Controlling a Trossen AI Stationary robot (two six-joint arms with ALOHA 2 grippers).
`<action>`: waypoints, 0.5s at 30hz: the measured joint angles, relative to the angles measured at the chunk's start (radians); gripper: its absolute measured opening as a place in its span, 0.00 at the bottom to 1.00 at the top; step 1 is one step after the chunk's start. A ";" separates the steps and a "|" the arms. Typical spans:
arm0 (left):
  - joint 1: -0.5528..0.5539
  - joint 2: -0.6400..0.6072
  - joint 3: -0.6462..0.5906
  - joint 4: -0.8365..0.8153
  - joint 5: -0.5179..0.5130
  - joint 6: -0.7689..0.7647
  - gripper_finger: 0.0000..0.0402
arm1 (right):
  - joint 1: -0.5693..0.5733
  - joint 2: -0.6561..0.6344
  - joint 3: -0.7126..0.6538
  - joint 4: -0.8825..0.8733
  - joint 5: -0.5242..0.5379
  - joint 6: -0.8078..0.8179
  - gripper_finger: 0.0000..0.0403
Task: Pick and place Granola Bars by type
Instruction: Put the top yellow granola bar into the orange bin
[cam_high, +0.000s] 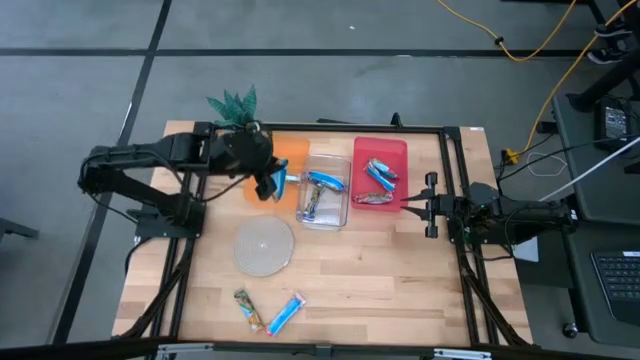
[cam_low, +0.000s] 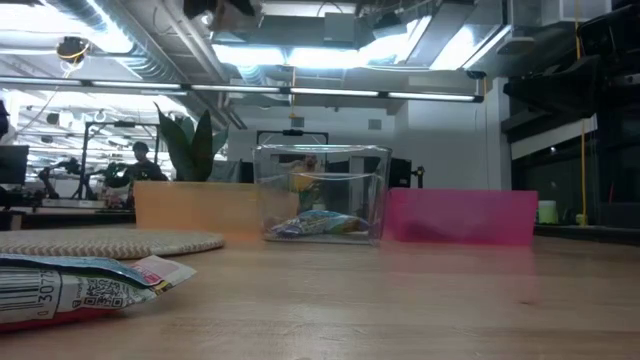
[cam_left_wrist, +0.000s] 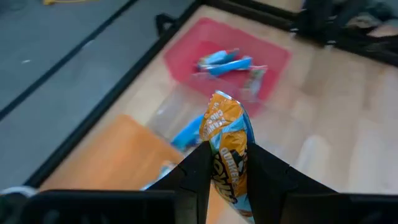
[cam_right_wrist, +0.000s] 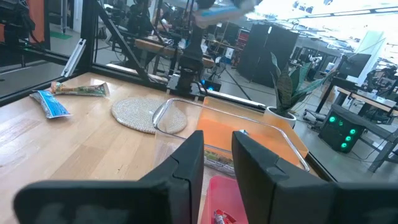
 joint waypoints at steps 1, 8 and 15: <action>0.023 0.000 0.000 -0.004 0.001 0.010 0.19 | 0.000 0.000 0.000 0.000 0.000 0.000 0.22; 0.178 0.000 0.000 -0.006 0.004 0.073 0.19 | 0.000 0.000 0.000 0.000 0.000 0.000 0.22; 0.302 0.007 0.000 -0.006 0.027 0.117 0.19 | 0.000 0.000 0.000 0.000 0.000 0.000 0.22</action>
